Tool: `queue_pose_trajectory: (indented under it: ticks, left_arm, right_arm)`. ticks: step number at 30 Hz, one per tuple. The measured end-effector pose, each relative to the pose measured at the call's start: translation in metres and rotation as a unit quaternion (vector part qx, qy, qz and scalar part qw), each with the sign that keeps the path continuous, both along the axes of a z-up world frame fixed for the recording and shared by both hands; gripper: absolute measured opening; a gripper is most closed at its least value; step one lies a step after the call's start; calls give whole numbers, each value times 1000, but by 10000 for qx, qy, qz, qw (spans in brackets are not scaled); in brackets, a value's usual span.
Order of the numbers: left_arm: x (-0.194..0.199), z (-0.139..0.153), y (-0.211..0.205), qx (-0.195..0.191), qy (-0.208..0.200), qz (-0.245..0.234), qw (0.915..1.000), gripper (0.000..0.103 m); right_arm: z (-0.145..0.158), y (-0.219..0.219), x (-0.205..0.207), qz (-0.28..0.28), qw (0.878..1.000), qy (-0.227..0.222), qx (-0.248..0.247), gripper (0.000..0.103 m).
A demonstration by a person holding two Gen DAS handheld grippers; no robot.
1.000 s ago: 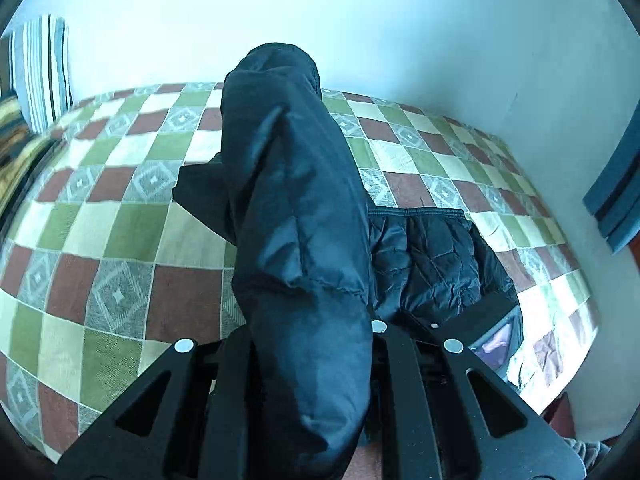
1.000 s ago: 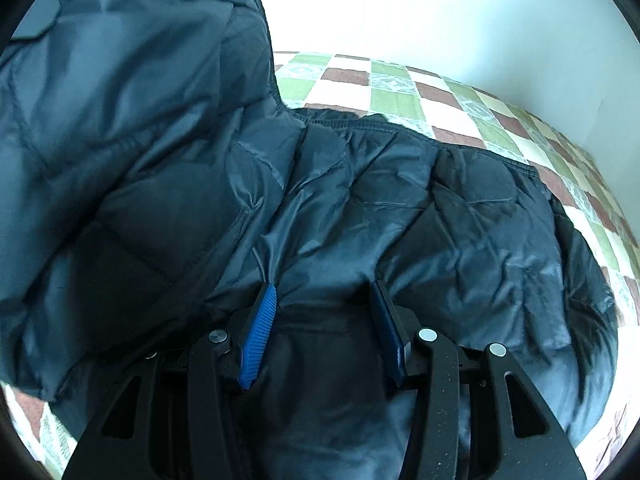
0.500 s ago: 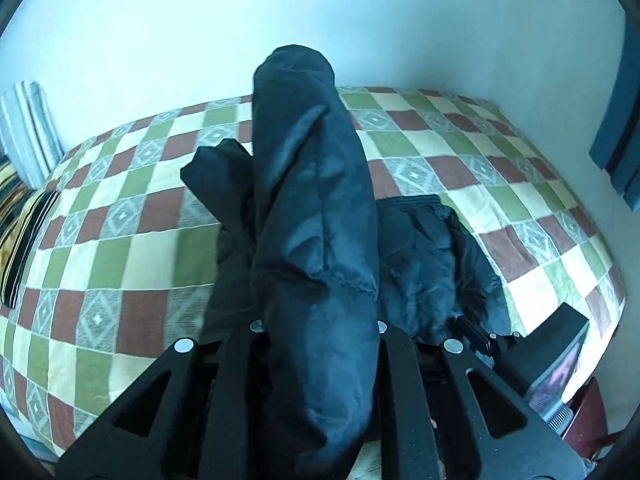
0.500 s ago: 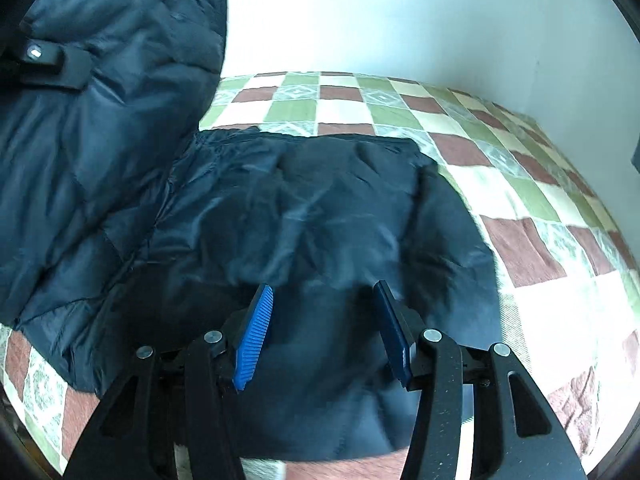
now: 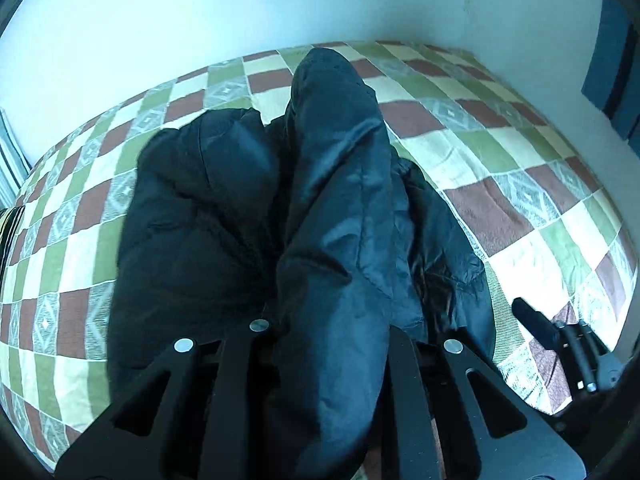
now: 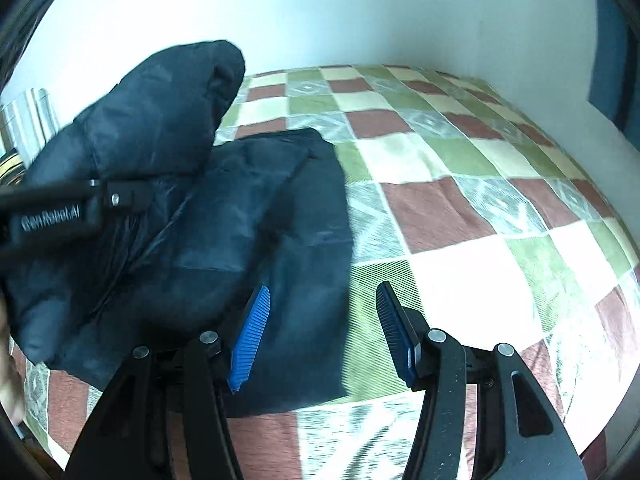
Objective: Fold large clothes
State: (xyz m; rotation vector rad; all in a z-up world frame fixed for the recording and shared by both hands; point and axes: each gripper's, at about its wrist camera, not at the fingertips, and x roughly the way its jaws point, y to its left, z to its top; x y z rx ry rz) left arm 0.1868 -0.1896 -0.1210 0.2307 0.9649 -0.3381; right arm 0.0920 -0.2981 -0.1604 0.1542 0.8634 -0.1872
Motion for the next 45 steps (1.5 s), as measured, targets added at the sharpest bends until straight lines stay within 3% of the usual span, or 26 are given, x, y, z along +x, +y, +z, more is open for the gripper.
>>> queue_pose_trajectory:
  ticks: [10, 21, 27, 29, 37, 43, 45]
  left_arm:
    - [-1, -29, -22, 68, -39, -37, 10000, 14]
    - [-9, -19, -16, 41, -205, -9, 9998, 17]
    - [-21, -1, -14, -181, -279, -38, 9994, 33]
    - [-26, 9, -10, -372, -280, -54, 9989, 47]
    - [-59, 64, 9, -893, -697, -220, 9933, 63]
    - [-57, 88, 71, -754, -1185, 352, 9895, 74]
    - [-51, 85, 94, -659, -1260, 618, 9879, 78]
  right_arm:
    - [-21, -11, 1, -57, 9995, 308, 0, 55]
    - [-12, -23, -8, -216, 9989, 389, -164, 56]
    - [9, -29, -18, -319, 9987, 282, -293, 56]
    - [17, -30, -21, -349, 9985, 237, -338, 56]
    - [43, -29, -30, -359, 9988, 61, -318, 56]
    - [69, -15, -25, -180, 9995, -172, -212, 57]
    - [80, -7, -20, -95, 9992, -308, -217, 67]
